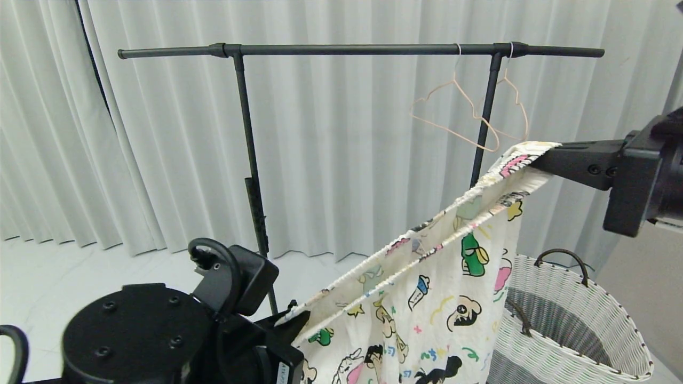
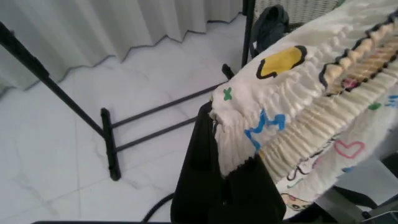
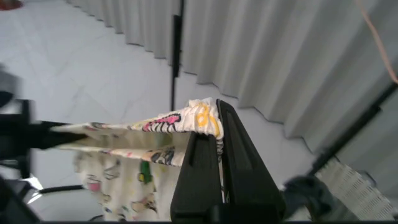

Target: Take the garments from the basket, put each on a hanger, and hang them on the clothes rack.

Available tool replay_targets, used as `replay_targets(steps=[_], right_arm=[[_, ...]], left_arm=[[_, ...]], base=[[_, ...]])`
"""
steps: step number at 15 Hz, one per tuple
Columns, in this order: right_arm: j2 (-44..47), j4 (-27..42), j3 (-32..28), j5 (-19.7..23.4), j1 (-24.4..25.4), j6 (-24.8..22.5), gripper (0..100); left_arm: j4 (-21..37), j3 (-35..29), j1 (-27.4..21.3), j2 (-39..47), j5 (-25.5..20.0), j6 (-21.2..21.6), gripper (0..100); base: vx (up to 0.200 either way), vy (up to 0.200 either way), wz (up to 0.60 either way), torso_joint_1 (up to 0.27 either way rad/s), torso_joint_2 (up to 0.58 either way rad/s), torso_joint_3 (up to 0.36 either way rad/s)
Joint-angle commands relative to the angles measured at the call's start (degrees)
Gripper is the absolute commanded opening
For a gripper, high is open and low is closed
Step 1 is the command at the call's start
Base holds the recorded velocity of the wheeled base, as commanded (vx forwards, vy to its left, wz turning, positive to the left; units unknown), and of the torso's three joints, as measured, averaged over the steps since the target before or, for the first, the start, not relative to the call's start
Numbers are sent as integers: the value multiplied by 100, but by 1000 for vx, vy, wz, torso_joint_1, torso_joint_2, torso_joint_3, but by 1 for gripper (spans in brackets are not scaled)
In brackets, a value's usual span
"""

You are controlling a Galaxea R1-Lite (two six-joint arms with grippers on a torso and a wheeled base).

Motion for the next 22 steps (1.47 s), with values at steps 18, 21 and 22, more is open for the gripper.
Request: replay_targets(steps=[18,21,22], right_arm=[[-426,1834,-1403,1941,-1184,-12,0],[-786,2291,-1412,1967,-1192,-12,0],[-1006,2660,-1430,2081,-1184,-3,0]], left_arm=[[7883,-6367,-979,-367,-829,-863,0],[7268,-6226,-847,-332,-777,-881,0],[6864,-6226,-830,-253,-671,-872,0]], base=[[0,0,0,0,0,0],[0,0,0,0,0,0],[0,0,0,0,0,0]])
